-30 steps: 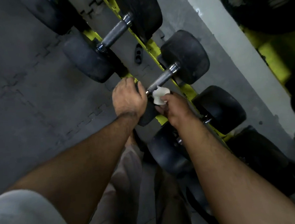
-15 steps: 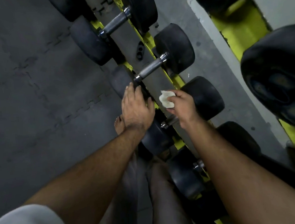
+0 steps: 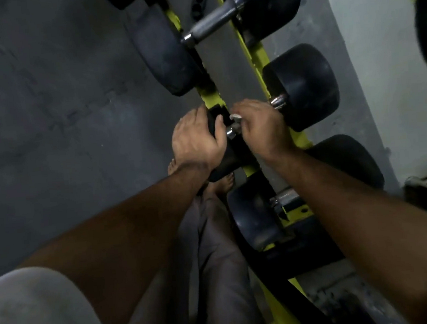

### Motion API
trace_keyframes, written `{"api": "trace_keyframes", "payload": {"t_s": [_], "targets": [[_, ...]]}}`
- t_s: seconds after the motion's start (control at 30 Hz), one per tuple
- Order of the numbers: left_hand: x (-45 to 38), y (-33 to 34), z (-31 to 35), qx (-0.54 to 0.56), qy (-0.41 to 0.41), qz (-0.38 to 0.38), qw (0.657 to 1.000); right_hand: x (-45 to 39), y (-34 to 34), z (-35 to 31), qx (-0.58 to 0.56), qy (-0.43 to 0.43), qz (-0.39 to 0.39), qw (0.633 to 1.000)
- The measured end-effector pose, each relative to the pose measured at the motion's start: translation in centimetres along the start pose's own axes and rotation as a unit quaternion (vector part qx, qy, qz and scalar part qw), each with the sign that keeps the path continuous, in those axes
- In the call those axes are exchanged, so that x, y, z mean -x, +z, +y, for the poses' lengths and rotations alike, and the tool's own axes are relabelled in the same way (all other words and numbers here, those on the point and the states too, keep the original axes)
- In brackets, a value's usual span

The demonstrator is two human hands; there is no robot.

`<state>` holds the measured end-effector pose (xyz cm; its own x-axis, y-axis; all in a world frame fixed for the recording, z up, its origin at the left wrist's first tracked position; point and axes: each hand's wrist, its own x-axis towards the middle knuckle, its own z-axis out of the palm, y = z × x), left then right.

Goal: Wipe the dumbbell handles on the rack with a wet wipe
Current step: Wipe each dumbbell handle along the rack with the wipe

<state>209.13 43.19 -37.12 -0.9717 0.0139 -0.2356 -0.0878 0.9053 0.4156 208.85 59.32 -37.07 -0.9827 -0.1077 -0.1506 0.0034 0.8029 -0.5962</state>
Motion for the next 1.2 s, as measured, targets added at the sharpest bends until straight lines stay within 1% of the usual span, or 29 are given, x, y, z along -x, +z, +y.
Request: {"api": "trace_keyframes", "payload": {"t_s": [0.07, 0.1, 0.23, 0.3, 0.33, 0.43, 0.5, 0.57, 0.63, 0.67, 0.73, 0.77, 0.8, 0.83, 0.9, 0.97, 1.0, 1.07, 1.1, 1.13, 1.17, 1.2], "targets": [[0.0, 0.1, -0.1, 0.004, -0.002, 0.008, 1.0, 0.6, 1.2, 1.3, 0.077, -0.054, -0.048, 0.994], [0.0, 0.1, -0.2, 0.002, -0.005, 0.009, 1.0, 1.0, 1.5, 1.7, 0.103, -0.067, -0.062, 0.99], [0.0, 0.1, -0.1, -0.01, -0.006, -0.01, 1.0, 2.3, 1.4, 1.8, 0.181, -0.094, -0.126, 0.971], [0.0, 0.2, -0.1, -0.011, -0.005, -0.016, 1.0, 2.4, 0.5, 2.0, 0.212, -0.107, -0.144, 0.961], [0.0, 0.2, -0.2, -0.012, -0.004, -0.016, 1.0, 2.3, 0.0, 2.2, 0.221, -0.095, -0.143, 0.96], [0.0, 0.3, -0.3, -0.015, -0.003, -0.014, 1.0, 2.3, -1.2, 2.2, 0.251, -0.009, -0.127, 0.959], [0.0, 0.3, -0.2, -0.016, -0.004, -0.011, 1.0, 3.0, -0.4, 1.1, 0.271, 0.009, -0.124, 0.954], [-0.1, 0.4, -0.2, -0.016, -0.004, -0.006, 1.0, 3.3, 0.7, 0.4, 0.257, -0.028, -0.145, 0.955], [0.0, 0.5, -0.3, -0.016, -0.005, -0.005, 1.0, 2.8, 0.2, 0.7, 0.247, -0.077, -0.16, 0.953], [0.0, 0.5, -0.3, -0.014, -0.004, -0.008, 1.0, 2.4, -0.5, 1.3, 0.249, -0.077, -0.156, 0.953], [-0.1, 0.5, -0.3, -0.016, -0.006, -0.016, 1.0, 1.9, -1.6, 2.0, 0.266, -0.025, -0.13, 0.955], [-0.1, 0.5, -0.3, -0.018, -0.009, -0.02, 1.0, 2.2, -1.3, 1.5, 0.269, 0.003, -0.115, 0.956], [-0.2, 0.5, -0.3, -0.018, -0.012, -0.022, 1.0, 2.6, -0.4, 0.7, 0.26, 0.011, -0.109, 0.959], [-0.1, 0.5, -0.3, -0.017, -0.013, -0.024, 0.999, 3.0, 0.7, 0.0, 0.237, -0.002, -0.117, 0.964], [0.0, 0.6, -0.2, -0.017, -0.01, -0.019, 1.0, 3.4, 1.5, -0.1, 0.19, -0.067, -0.155, 0.967], [0.0, 0.6, -0.2, -0.014, -0.01, -0.01, 1.0, 2.6, 0.2, 1.4, 0.189, -0.113, -0.178, 0.959], [0.0, 0.6, -0.3, -0.012, -0.009, -0.011, 1.0, 2.2, -0.6, 2.4, 0.199, -0.109, -0.165, 0.96], [0.0, 0.5, -0.2, -0.014, -0.007, -0.015, 1.0, 2.1, -1.3, 2.5, 0.227, -0.037, -0.118, 0.966], [-0.1, 0.4, -0.2, -0.012, -0.007, -0.016, 1.0, 2.5, -0.6, 1.7, 0.228, -0.008, -0.1, 0.968], [0.0, 0.4, -0.1, -0.01, -0.008, -0.017, 1.0, 3.0, 0.4, 0.6, 0.213, -0.005, -0.095, 0.972], [-0.1, 0.4, 0.0, -0.008, -0.008, -0.015, 1.0, 3.5, 1.4, -0.2, 0.189, -0.022, -0.107, 0.976], [-0.1, 0.4, 0.0, -0.009, -0.009, -0.012, 1.0, 3.8, 1.8, -0.5, 0.167, -0.054, -0.135, 0.975]]}}
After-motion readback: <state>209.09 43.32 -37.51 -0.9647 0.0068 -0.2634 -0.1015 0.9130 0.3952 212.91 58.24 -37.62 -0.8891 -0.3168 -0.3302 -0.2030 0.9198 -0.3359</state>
